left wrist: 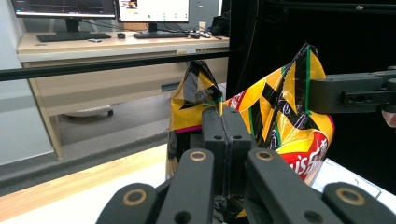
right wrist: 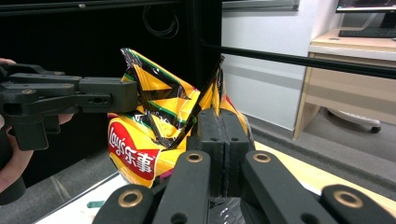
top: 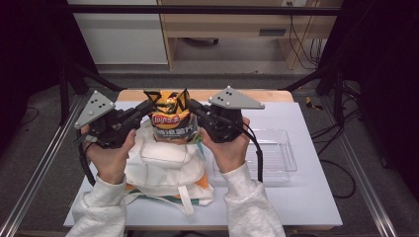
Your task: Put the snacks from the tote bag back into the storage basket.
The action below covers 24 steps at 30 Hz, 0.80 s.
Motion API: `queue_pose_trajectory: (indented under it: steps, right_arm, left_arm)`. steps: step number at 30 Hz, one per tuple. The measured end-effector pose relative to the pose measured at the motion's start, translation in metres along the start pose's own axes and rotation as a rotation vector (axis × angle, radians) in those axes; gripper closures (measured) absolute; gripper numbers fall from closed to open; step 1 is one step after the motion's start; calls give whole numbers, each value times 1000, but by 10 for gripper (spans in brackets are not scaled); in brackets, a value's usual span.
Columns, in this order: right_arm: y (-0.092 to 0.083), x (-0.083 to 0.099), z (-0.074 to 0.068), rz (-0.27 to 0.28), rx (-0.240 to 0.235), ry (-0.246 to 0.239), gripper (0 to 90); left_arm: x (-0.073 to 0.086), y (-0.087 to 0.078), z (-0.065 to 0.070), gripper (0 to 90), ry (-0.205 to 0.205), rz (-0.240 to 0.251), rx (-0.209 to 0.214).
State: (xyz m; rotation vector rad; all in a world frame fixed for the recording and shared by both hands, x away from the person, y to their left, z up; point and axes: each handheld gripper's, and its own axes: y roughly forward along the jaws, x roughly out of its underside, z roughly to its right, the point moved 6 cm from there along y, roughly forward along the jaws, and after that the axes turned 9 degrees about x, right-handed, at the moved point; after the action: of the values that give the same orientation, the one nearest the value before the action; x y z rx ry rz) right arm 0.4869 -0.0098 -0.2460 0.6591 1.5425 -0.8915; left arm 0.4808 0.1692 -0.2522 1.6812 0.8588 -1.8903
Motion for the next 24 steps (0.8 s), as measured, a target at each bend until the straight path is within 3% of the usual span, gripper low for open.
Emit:
queue_pose_trajectory:
  steps: [24]
  right_arm:
    - [-32,10,55,-8,99,25,900]
  left_arm:
    - [1,57,36,900,-6,-14,66]
